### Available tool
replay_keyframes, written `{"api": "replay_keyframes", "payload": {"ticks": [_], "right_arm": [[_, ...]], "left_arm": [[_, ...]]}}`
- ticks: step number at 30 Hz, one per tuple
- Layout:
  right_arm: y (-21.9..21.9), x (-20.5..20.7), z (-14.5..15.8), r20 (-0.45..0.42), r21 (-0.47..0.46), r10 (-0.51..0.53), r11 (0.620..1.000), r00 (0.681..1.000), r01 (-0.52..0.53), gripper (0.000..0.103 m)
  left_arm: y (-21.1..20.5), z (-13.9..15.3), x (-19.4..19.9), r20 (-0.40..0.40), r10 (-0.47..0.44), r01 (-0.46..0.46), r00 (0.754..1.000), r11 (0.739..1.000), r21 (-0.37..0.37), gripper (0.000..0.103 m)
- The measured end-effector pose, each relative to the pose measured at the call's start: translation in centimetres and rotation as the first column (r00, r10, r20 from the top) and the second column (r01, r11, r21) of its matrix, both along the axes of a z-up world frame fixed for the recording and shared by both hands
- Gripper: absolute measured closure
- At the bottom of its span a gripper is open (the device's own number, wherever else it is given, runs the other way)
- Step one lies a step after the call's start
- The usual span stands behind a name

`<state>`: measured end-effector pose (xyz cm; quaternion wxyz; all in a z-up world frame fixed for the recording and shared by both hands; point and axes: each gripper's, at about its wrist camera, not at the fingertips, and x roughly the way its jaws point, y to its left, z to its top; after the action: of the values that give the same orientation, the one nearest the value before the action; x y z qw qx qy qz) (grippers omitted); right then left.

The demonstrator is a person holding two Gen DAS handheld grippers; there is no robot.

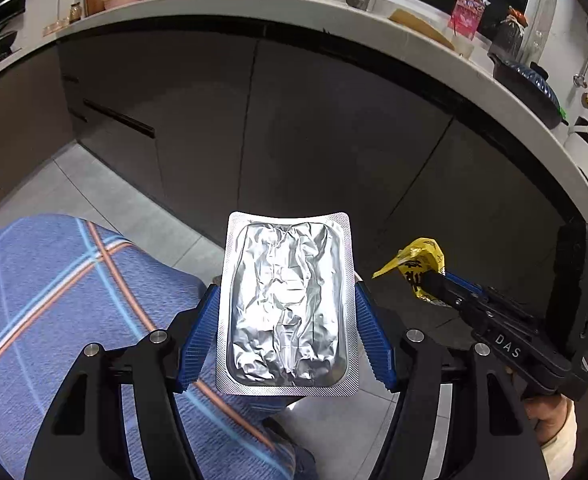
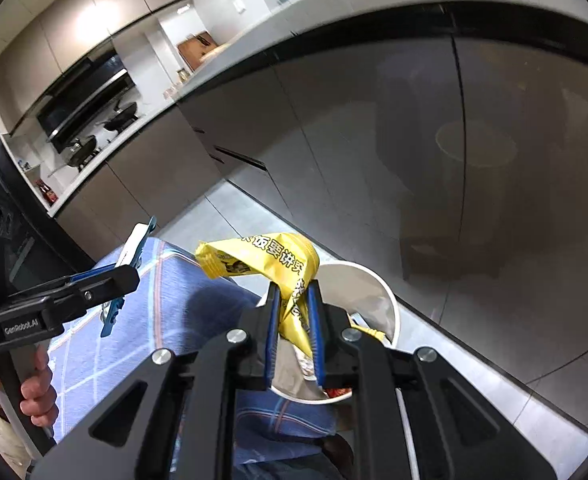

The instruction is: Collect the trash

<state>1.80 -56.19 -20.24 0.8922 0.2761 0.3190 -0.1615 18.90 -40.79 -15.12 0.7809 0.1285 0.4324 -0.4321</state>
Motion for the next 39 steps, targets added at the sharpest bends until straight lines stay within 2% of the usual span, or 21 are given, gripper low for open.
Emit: {"api": "replay_keyframes", "payload": {"ticks": [8,14,16,17,18,19,21,28,39], "right_arm": [[-2.0,1.0,-3.8,-0.057,0.054,-0.016,0.998,0.998,0.019,0.088],[-2.6,2.4,-5.6,-0.076,0.075,0.002,0.997,0.997,0.004,0.084],[-2.7,2.9,-5.9,-0.079,0.064,0.011,0.998,0.997,-0.006,0.076],[-2.8,3.2,-5.9,-0.076,0.060,0.016,0.998,0.997,-0.012,0.073],[-2.9,3.3,-6.2,-0.075,0.054,0.023,0.998,0.997,-0.019,0.066],[-2.9,3.5,-6.5,-0.077,0.047,0.034,0.998,0.997,-0.030,0.056],[-2.8,3.8,-6.6,-0.075,0.032,0.044,0.999,0.996,-0.041,0.044],[-2.8,3.0,-7.1,-0.051,0.012,0.058,0.998,0.997,-0.057,0.004],[-1.1,3.3,-5.7,-0.068,-0.031,0.089,0.995,0.994,-0.091,0.003]], "left_arm": [[-3.3,-4.2,1.0,-0.035,-0.033,0.035,0.999,0.997,0.065,0.040],[-4.3,-6.0,1.8,-0.027,-0.033,0.035,0.999,0.996,0.081,0.040],[-4.4,-6.1,2.0,-0.015,-0.028,0.029,0.999,0.997,0.074,0.036],[-4.3,-6.1,2.0,-0.006,-0.021,0.022,1.000,0.997,0.069,0.023],[-4.2,-6.0,2.1,0.012,-0.006,0.005,1.000,0.998,0.060,0.015],[-4.0,-5.8,2.3,0.027,0.007,-0.009,1.000,0.999,0.046,0.013],[-3.7,-5.5,2.7,0.026,0.016,-0.017,1.000,1.000,0.021,0.009],[-2.6,-4.9,4.5,0.000,0.089,-0.089,0.996,0.996,-0.016,0.008],[-0.8,-3.4,3.4,0.053,0.107,-0.107,0.993,0.994,-0.010,0.008]]}}
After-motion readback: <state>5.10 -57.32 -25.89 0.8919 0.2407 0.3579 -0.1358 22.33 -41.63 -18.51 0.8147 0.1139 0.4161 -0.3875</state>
